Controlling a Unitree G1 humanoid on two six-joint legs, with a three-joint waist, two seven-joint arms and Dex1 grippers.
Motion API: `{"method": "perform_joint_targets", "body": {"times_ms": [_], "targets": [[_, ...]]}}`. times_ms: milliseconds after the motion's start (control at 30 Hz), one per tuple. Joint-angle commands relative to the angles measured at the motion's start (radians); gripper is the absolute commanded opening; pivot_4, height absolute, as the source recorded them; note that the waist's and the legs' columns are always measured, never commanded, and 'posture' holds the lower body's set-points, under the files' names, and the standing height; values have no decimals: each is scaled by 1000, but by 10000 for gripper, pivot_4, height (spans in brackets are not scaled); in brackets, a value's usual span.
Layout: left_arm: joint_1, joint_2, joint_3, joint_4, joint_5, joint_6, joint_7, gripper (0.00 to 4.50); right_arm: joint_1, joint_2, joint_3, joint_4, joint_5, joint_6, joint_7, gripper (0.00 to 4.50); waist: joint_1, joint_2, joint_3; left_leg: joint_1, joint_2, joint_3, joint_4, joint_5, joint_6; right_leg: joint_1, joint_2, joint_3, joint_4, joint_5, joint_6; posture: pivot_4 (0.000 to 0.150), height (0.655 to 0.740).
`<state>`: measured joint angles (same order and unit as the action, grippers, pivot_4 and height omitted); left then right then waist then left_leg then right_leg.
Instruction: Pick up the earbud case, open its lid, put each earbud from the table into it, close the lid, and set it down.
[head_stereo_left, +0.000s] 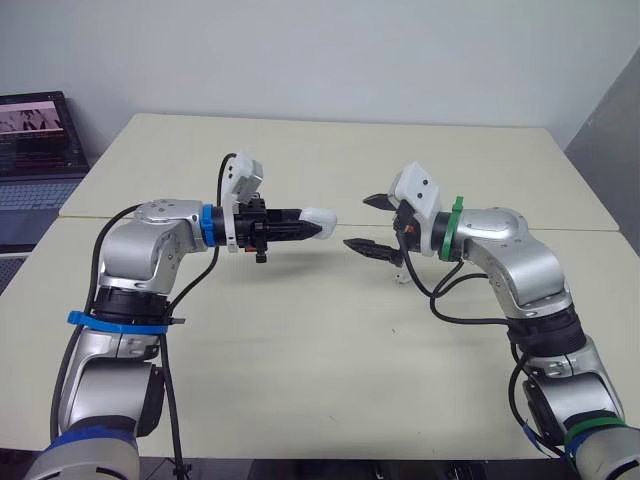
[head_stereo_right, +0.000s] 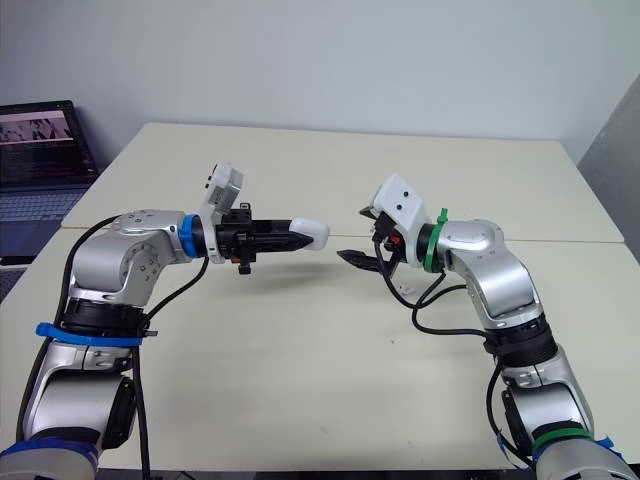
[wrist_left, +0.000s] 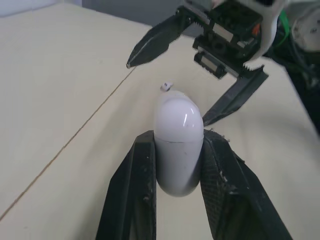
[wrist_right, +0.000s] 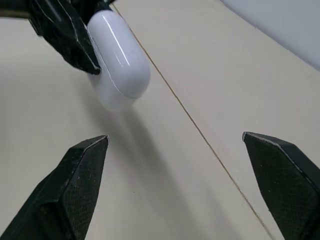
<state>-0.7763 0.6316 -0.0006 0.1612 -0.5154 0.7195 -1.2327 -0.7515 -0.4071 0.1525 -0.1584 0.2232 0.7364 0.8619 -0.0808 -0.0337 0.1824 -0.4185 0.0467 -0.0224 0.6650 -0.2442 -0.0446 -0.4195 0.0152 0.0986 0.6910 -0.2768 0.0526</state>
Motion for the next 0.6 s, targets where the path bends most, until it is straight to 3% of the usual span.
{"method": "perform_joint_targets", "body": {"times_ms": [33,600], "targets": [[13,0,27,-66,-38,24,22,7871,-21,13,-46,-69,76,80,-24,44843,0,0,0,0,0,0,0,1,-1,0,0,0,1,0,0,1500,7400],[64,-7,33,-163,-92,56,65,7871,-97,49,-47,11,136,108,-100,44843,0,0,0,1,-1,0,0,2,-2,-1,0,0,4,0,-1,1500,7400]]}}
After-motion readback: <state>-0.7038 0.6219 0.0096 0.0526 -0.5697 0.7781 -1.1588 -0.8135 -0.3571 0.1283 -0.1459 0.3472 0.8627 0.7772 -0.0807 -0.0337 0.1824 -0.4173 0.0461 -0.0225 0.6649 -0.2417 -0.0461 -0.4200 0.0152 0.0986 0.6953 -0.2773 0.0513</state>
